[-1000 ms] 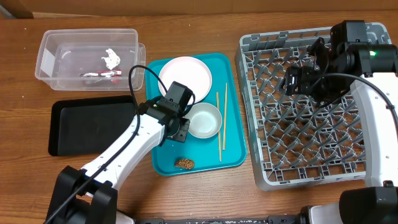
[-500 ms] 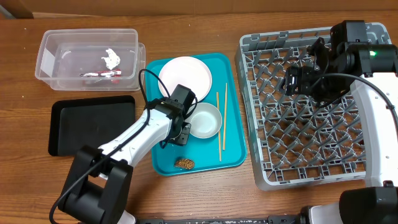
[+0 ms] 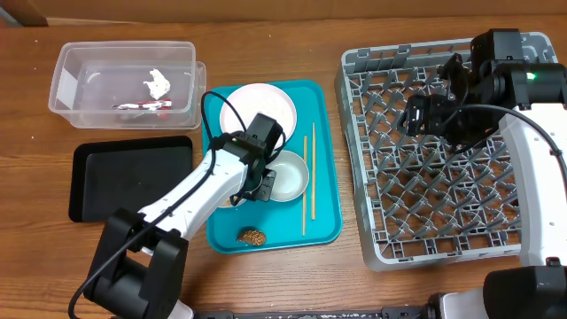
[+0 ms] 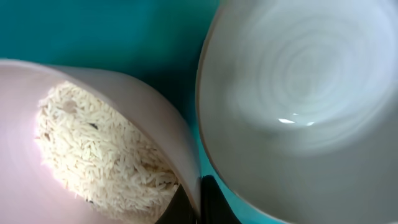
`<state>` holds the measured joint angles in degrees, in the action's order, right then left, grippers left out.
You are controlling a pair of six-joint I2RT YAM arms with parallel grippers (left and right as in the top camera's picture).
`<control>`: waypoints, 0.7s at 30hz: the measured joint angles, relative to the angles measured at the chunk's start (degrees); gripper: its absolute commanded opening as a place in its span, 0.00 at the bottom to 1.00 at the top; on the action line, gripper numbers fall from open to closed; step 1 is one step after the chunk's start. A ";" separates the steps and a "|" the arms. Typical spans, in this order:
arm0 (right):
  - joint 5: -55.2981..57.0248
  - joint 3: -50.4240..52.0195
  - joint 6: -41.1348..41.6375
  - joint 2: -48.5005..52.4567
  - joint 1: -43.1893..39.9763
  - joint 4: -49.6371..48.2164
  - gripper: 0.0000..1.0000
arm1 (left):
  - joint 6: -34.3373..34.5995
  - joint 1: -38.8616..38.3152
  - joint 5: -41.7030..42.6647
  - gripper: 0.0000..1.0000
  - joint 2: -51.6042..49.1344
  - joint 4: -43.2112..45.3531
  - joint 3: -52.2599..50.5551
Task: Sort waste into correct bins and load items into the dishwasher
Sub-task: 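Carry the pink bowl left over the black tray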
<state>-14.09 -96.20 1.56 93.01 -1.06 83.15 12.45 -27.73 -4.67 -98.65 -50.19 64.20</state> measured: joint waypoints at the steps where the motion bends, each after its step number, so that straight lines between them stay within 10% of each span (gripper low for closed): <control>1: 0.02 0.00 -0.02 0.00 0.00 0.02 1.00 | 0.02 0.00 0.02 0.04 -0.07 -0.85 0.94; 21: 1.42 0.00 -0.02 0.00 0.00 0.26 1.00 | 4.72 16.65 8.76 0.04 -0.17 -14.36 16.00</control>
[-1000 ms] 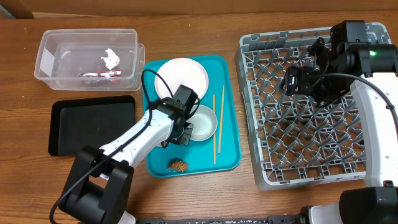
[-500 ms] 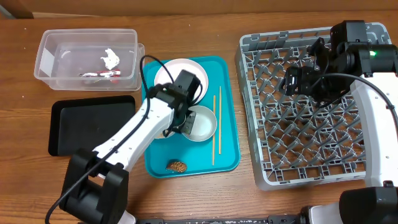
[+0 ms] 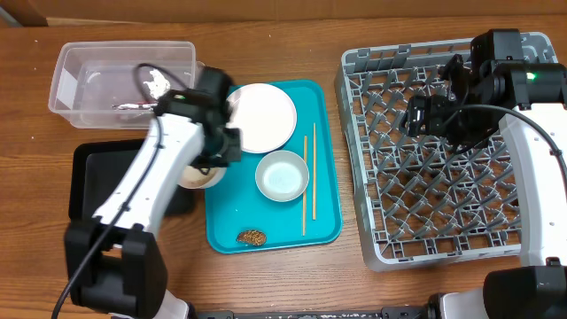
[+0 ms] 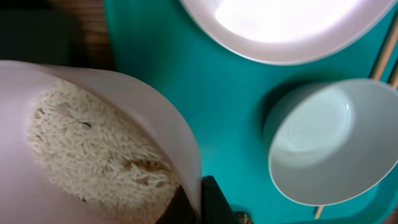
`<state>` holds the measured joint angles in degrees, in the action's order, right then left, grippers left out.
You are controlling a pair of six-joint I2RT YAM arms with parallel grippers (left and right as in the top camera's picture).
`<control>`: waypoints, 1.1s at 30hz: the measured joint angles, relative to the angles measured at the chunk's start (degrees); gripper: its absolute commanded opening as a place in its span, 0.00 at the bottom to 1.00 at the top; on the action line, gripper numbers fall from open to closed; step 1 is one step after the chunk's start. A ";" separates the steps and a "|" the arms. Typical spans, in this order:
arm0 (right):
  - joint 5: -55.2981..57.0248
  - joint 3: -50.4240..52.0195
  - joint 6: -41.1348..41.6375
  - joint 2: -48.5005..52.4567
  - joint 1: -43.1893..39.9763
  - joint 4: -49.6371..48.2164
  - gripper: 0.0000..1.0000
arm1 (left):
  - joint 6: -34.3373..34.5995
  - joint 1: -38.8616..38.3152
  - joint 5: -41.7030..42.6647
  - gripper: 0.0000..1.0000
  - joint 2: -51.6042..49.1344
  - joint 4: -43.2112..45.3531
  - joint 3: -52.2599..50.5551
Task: Sort waste into correct bins and load items into the dishwasher
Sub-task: 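Carry the pink bowl left over the black tray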
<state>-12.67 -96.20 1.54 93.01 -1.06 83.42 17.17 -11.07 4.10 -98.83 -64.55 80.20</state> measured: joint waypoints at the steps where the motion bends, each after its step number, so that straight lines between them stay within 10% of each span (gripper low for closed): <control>1: 0.02 0.00 0.02 0.00 0.00 0.00 1.00 | 0.00 2.34 1.92 0.04 0.00 0.00 0.00; 17: 0.24 0.00 0.02 0.00 0.00 0.04 1.00 | -15.04 36.04 34.67 0.04 0.02 5.99 -3.76; 33: 0.24 0.00 0.02 0.00 0.00 0.17 1.00 | -20.20 52.06 64.48 0.04 0.02 17.05 -17.20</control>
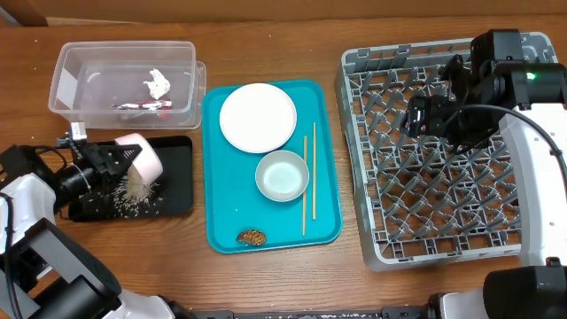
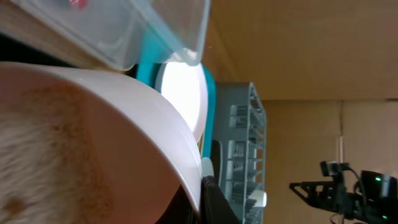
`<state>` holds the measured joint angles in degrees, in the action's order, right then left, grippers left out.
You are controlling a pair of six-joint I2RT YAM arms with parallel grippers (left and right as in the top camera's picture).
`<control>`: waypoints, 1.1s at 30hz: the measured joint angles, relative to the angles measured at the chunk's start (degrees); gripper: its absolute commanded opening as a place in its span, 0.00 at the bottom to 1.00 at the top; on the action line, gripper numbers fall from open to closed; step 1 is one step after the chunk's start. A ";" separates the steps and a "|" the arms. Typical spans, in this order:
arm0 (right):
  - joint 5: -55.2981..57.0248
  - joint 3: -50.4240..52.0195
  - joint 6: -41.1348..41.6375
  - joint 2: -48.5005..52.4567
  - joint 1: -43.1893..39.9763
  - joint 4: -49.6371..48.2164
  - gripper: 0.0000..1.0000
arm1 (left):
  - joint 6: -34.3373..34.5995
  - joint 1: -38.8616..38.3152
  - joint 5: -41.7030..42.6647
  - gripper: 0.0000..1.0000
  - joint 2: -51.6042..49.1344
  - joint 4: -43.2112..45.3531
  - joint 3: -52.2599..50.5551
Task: Sort waste into correct bins and load items into the dishwasher
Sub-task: 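Carry the pink bowl left over the black tray, then tilt the pink bowl to pour the rice onto the black tray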
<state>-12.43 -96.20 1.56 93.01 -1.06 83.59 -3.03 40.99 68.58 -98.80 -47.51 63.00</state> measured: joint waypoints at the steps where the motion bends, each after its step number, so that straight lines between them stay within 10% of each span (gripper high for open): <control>1: 0.00 0.00 0.00 0.00 0.00 -0.02 1.00 | -0.15 0.31 0.79 0.04 0.00 0.09 0.00; 33: 0.00 0.00 -0.02 0.00 0.00 0.55 1.00 | 2.43 0.79 5.46 0.04 0.00 1.77 -0.02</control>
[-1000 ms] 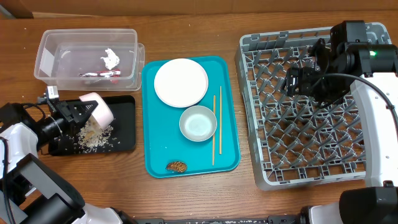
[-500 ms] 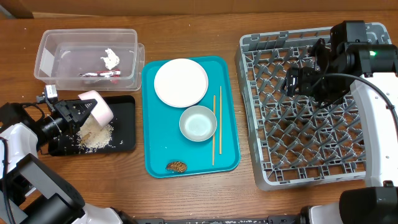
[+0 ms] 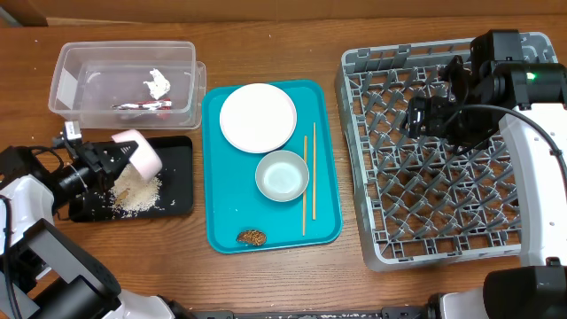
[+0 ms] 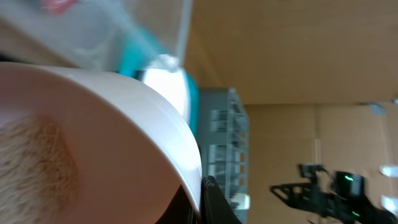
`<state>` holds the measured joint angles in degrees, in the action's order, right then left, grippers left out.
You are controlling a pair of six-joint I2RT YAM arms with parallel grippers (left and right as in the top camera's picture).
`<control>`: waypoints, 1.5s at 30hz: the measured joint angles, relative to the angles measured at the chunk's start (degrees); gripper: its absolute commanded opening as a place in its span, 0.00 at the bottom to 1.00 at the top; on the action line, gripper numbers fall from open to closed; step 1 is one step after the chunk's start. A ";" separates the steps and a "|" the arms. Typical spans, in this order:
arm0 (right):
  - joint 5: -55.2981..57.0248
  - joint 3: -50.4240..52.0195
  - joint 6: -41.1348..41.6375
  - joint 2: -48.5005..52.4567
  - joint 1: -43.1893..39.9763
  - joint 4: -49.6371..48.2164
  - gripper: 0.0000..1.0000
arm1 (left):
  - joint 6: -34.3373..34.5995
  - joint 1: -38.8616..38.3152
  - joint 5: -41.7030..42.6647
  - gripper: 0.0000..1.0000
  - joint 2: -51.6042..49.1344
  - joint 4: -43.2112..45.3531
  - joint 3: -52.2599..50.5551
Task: Sort waste into correct bins and load items into the dishwasher
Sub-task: 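Tilt the pink bowl to pour the rice onto the black tray, then return the empty pink bowl to the teal tray and release it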
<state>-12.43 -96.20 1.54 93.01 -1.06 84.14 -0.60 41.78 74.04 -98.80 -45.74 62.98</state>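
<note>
My left gripper (image 3: 117, 159) is shut on the rim of a pink bowl (image 3: 140, 152), tipped on its side over the black tray (image 3: 173, 155). A heap of rice (image 3: 137, 195) lies on the tray below it. In the left wrist view the pink bowl (image 4: 93, 143) fills the frame with some rice still inside, its rim pinched at my left gripper (image 4: 200, 193). On the teal tray (image 3: 323, 226) lie a white plate (image 3: 257, 117), a small white bowl (image 3: 283, 175), chopsticks (image 3: 308, 177) and a brown food scrap (image 3: 252, 237). My right gripper (image 3: 415, 117) hovers over the grey dish rack (image 3: 443, 221); its jaws are not clear.
A clear plastic bin (image 3: 124, 84) with a crumpled tissue and a red-and-white wrapper stands at the back left, just behind the black tray. The dish rack holds no dishes. Bare wooden table lies along the front edge.
The pink bowl is still tipped over the black tray in my left gripper. More rice has left it: the heap on the tray is bigger. The right arm has not moved.
My left gripper held the rice-filled pink bowl on the teal tray beside the small white bowl. Then the bowl was up at the tray's left edge. Later it was tipped over the black tray with rice falling, and now a heap lies there.
</note>
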 measured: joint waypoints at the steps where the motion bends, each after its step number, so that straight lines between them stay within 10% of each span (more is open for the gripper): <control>1: 0.00 0.00 0.00 0.00 0.00 0.00 1.00 | 0.02 0.00 1.09 0.04 0.00 0.68 0.00; 45: 0.00 0.00 0.02 0.00 0.00 0.33 1.00 | 1.73 -0.17 4.70 0.04 0.00 1.46 -0.02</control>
<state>-12.43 -96.20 1.56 93.01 -1.06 84.47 1.13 41.60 78.74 -98.80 -44.27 62.96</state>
